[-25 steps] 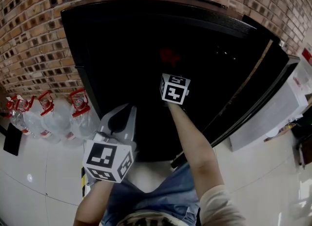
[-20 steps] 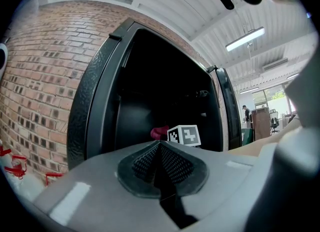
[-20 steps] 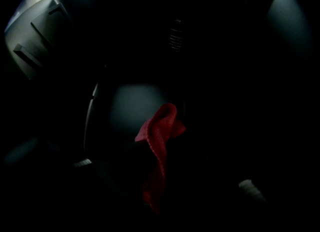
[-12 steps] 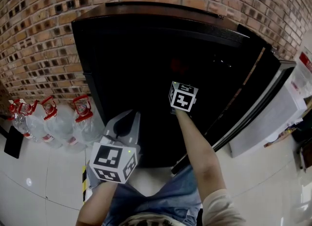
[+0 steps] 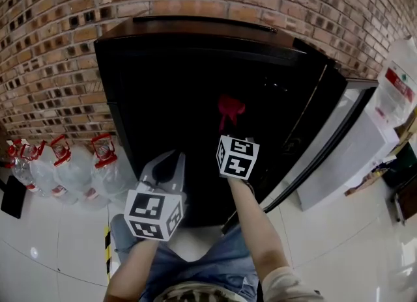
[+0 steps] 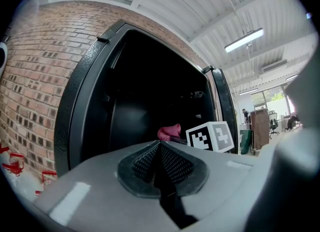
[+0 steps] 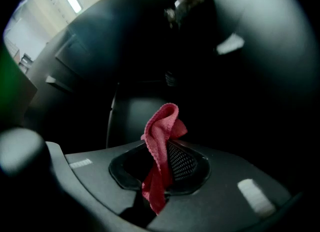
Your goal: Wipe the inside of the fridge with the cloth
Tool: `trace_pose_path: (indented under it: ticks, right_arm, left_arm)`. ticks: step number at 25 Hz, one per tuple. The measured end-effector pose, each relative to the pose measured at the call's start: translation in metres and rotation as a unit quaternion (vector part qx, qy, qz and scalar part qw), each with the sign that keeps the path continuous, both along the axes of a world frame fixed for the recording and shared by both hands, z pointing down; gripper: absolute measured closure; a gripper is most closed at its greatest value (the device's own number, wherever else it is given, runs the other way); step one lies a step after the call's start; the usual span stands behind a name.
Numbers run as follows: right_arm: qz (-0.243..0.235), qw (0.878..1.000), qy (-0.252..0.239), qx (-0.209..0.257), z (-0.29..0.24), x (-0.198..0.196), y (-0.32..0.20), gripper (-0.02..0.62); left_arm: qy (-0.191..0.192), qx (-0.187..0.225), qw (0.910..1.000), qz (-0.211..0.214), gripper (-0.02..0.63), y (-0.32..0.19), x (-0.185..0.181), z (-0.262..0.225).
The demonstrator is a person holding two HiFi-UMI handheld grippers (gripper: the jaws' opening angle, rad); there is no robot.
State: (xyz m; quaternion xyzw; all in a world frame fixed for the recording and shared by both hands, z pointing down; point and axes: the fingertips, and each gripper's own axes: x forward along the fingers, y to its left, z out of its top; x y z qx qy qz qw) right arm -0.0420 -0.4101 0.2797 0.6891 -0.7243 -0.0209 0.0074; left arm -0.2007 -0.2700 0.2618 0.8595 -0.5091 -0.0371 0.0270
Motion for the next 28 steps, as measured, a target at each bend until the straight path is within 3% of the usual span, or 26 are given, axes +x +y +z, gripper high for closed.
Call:
trace_pose_path:
  ticks: [6,19,23,28]
  right_arm:
    - [0.005,1.000,0.018,0.007,0.004,0.001,0.035,0.525]
    - [-0.004,0.999,-0.012,0.036,-0.004,0.005,0.103,0.523]
    - [-0.041,0.997,-0.017,0.055,-0.009,-0.022,0.123,0.523]
    - [-0.116,0.991,-0.029,0.056,0.004,-0.083,0.143,0.523]
  left_arm:
    - [-0.002,-0.003,1.0000,0.009,0.617,0.007,0.012,0.004]
    - [-0.009,-0.012,0.9998,0.014,0.617,0.014,0.023,0.013]
    - [-0.008,-0.012,0.9999,0.001,0.617,0.017,0.013,0.018]
    - [-0.009,-0.019,0.9992,-0.033,0.617,0.019,-0.017,0.028]
